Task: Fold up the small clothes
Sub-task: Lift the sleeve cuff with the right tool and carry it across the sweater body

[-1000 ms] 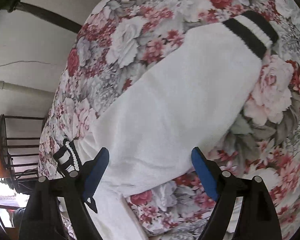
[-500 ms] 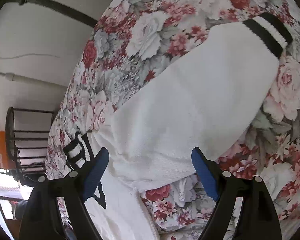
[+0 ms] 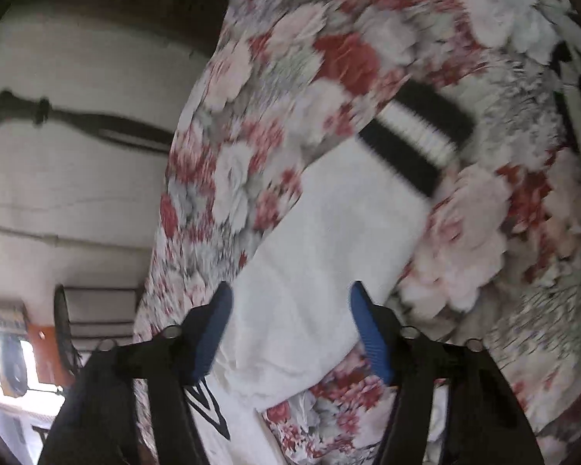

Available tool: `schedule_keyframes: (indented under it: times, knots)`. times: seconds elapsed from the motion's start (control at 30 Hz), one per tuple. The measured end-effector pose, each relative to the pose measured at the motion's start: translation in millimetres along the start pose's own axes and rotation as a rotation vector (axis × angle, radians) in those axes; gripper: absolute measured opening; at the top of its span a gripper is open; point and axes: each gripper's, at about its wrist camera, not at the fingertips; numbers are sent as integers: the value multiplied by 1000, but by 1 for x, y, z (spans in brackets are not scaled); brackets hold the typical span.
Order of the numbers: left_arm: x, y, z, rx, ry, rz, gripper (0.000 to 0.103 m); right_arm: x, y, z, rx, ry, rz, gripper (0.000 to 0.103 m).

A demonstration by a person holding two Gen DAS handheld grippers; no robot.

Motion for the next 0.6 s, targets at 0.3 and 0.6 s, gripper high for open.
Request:
schedule_keyframes:
  times: [0.3, 0.6]
  knots:
    - [-62, -23, -24, 74, -189, -5, 96, -42, 11, 24, -69, -39, -120, 59]
    - [-48, -29, -21, 83, -154, 6, 98, -68, -14, 37, -105, -102, -116, 52]
Point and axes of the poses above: each gripper's, at about its wrist camera, not at the fingertips, and y roughly against the way its jaws point, x to its left, z to its top, and after that the axes turned 4 degrees about y, right-handed
